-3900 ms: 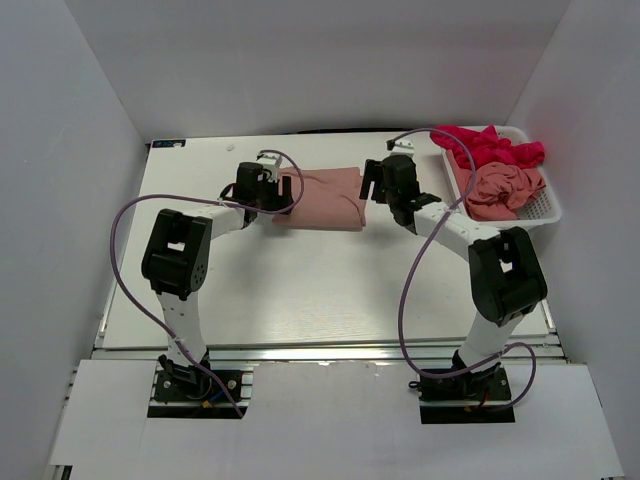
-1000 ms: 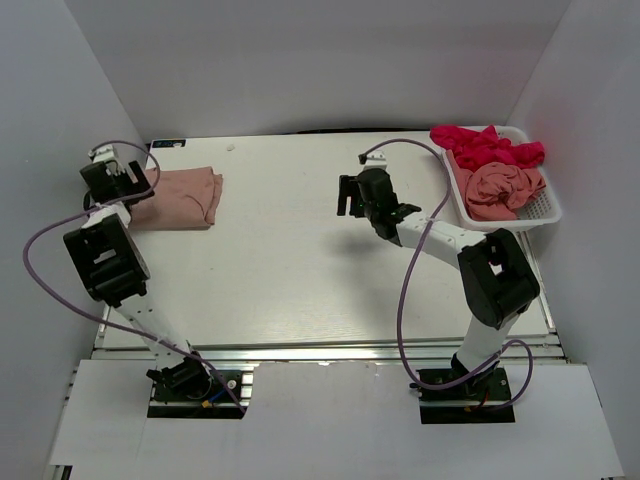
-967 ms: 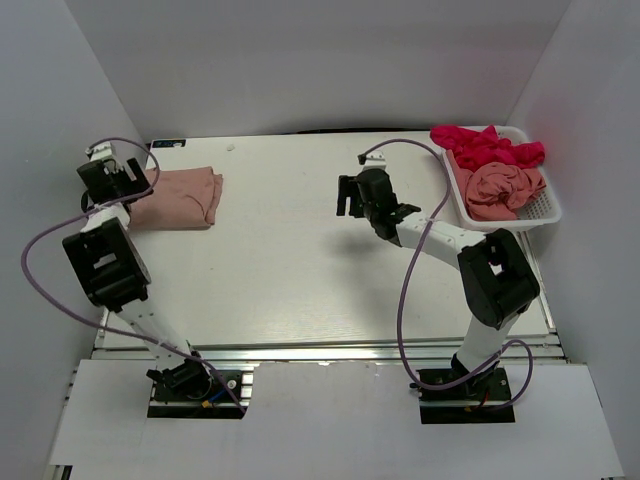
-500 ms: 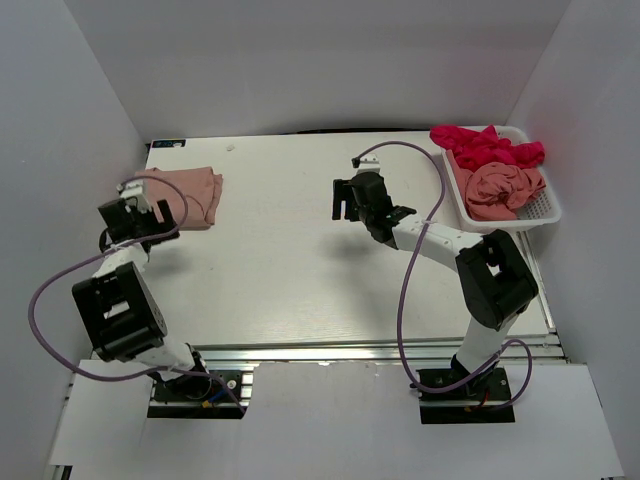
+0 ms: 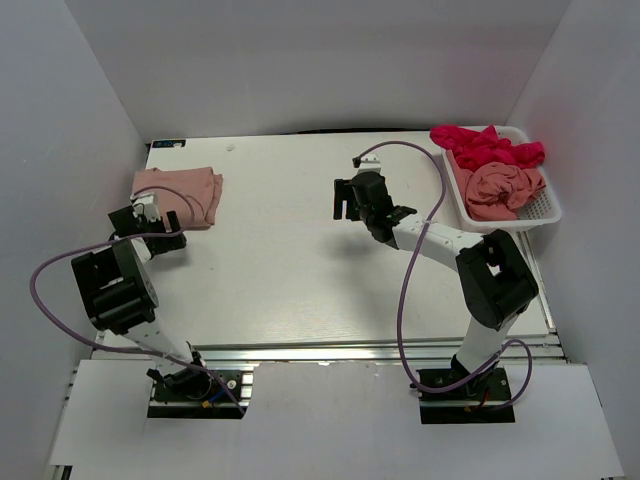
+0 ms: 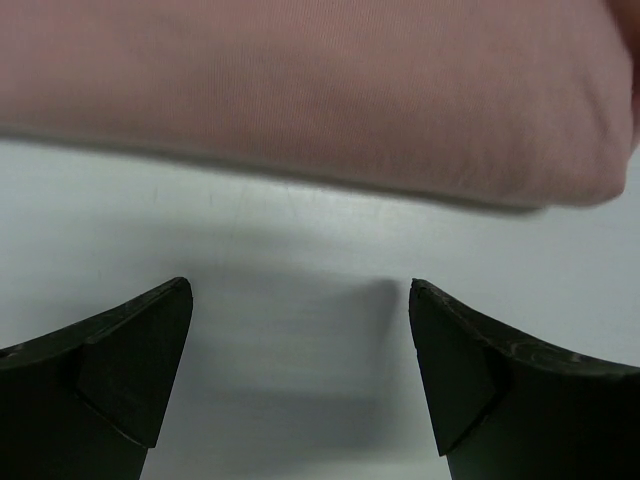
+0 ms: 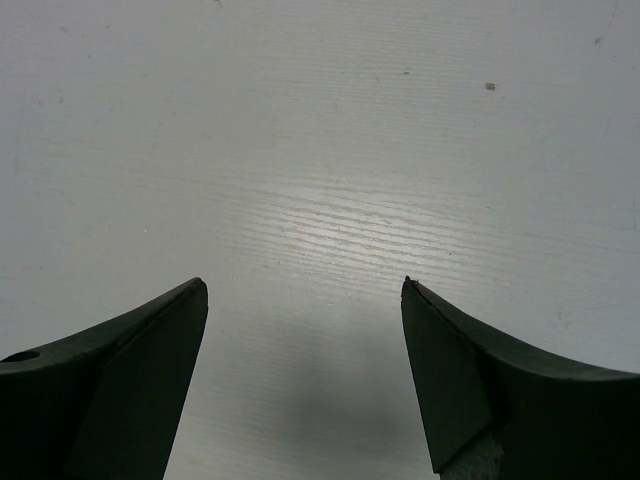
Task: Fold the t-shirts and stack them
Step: Put the neatly folded tshirt into the corner of the board with the left arm
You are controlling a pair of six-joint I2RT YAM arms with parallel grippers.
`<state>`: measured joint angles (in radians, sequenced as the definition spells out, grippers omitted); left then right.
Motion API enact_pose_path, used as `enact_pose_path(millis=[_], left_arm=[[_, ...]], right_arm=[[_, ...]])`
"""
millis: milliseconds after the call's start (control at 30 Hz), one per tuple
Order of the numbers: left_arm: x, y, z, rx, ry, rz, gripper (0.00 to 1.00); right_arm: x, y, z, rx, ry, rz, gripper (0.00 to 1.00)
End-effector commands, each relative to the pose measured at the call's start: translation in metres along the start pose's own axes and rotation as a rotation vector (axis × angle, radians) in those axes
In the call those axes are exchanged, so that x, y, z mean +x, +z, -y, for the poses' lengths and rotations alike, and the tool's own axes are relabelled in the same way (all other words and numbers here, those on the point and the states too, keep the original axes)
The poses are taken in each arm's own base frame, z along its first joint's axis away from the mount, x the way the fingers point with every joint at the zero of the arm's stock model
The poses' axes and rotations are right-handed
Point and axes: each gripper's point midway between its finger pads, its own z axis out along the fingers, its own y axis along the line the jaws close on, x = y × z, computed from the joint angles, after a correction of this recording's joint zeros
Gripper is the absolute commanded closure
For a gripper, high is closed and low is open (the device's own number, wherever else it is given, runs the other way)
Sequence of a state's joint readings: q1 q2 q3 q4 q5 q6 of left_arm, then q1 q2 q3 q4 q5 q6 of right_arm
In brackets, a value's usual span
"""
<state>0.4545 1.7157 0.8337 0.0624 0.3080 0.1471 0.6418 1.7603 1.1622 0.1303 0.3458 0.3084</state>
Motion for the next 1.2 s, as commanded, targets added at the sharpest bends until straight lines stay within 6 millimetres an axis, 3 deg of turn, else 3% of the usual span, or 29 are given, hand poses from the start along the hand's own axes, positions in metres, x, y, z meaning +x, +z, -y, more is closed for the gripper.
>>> enact_pose_path(millis=[0, 33, 300, 333, 500, 533, 567, 667, 700, 733, 800, 900, 967, 1000, 1167], left_arm=[[-0.008, 0.015, 0.006, 0.085, 0.013, -0.015, 0.02], [-0.002, 0.022, 0.007, 0.093, -0.022, -0.034, 0.02], [-0.023, 0.046, -0.003, 0.073, -0.054, -0.013, 0.02], [-0.032, 0.049, -0.007, 0.062, -0.054, 0.003, 0.03], [-0.038, 0.067, -0.003, 0.065, -0.058, -0.006, 0.02], [-0.047, 0.07, -0.004, 0.054, -0.049, 0.007, 0.02], [-0.043, 0.077, -0.004, 0.044, -0.052, -0.013, 0.03], [-0.056, 0.091, 0.008, 0.051, -0.027, -0.007, 0.02], [-0.054, 0.098, 0.018, 0.06, -0.012, -0.021, 0.02], [-0.051, 0.098, 0.015, 0.048, -0.01, -0.041, 0.02], [-0.062, 0.107, 0.034, 0.06, 0.045, -0.035, 0.02], [-0.078, 0.117, 0.045, 0.061, 0.075, -0.023, 0.02], [-0.083, 0.121, 0.049, 0.06, 0.079, -0.029, 0.02], [-0.095, 0.123, 0.05, 0.06, 0.087, -0.012, 0.02], [-0.098, 0.127, 0.052, 0.055, 0.102, -0.024, 0.02]], right_arm=[[-0.011, 0.0, -0.001, 0.011, -0.004, 0.033, 0.18], [-0.01, 0.001, 0.0, 0.013, -0.005, 0.032, 0.18], [-0.012, 0.008, -0.004, 0.009, -0.013, 0.028, 0.17], [-0.012, 0.009, -0.005, 0.009, -0.015, 0.025, 0.17], [-0.016, 0.015, -0.007, 0.012, -0.023, 0.031, 0.18], [-0.016, 0.016, -0.007, 0.014, -0.023, 0.03, 0.17], [-0.019, 0.016, -0.008, 0.014, -0.023, 0.034, 0.18], [-0.018, 0.021, -0.01, 0.009, -0.024, 0.03, 0.17], [-0.017, 0.022, -0.01, 0.007, -0.025, 0.027, 0.17], [-0.017, 0.022, -0.011, 0.006, -0.026, 0.026, 0.17], [-0.015, 0.024, -0.011, 0.008, -0.025, 0.024, 0.17], [-0.012, 0.028, -0.011, 0.008, -0.026, 0.017, 0.18], [-0.009, 0.029, -0.012, 0.01, -0.027, 0.009, 0.17], [-0.008, 0.029, -0.011, 0.011, -0.027, 0.008, 0.17], [-0.005, 0.028, -0.006, 0.031, -0.037, 0.007, 0.17]])
